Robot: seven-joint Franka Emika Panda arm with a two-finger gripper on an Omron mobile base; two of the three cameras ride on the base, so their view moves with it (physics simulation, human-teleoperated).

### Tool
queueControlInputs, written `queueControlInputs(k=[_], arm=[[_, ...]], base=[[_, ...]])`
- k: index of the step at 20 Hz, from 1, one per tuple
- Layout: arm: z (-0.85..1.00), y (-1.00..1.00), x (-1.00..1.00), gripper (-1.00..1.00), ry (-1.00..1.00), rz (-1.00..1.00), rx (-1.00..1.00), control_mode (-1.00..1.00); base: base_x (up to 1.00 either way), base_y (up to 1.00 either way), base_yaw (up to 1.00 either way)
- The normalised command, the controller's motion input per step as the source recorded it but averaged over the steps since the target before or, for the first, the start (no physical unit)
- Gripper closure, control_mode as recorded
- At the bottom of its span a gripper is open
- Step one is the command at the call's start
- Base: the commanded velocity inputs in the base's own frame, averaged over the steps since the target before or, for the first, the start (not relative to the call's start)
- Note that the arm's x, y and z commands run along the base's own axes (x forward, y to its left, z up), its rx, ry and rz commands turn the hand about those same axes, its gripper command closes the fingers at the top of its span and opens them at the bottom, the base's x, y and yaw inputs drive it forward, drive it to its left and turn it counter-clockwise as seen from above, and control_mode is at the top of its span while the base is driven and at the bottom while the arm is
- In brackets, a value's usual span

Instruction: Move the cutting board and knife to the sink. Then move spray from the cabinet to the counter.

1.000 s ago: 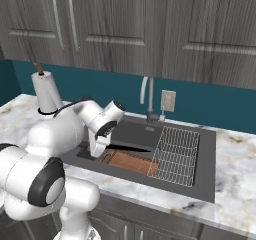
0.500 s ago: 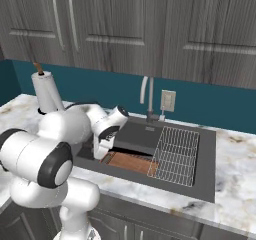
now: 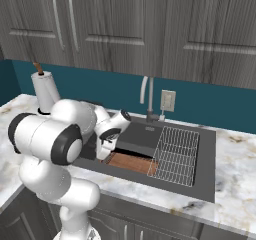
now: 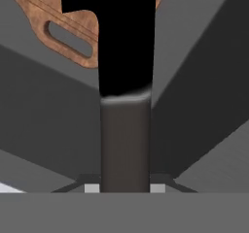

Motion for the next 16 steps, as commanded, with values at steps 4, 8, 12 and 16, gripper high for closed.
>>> queueControlInputs(k=[4, 8, 12, 16], arm=[[-0.23, -0.14, 0.32, 1.00, 0.00, 0.00, 0.06, -1.00], [-0.23, -0.22, 0.29, 1.00, 0.00, 0.00, 0.07, -1.00], [-0.22, -0.15, 0.28, 1.00, 0.00, 0.00, 0.01, -1.00], [-0.19, -0.05, 0.30, 1.00, 0.00, 0.00, 0.00, -1.00]], base=[[0.00, 0.00, 0.00], [0.00, 0.00, 0.00], [0.00, 0.00, 0.00], [0.00, 0.00, 0.00]])
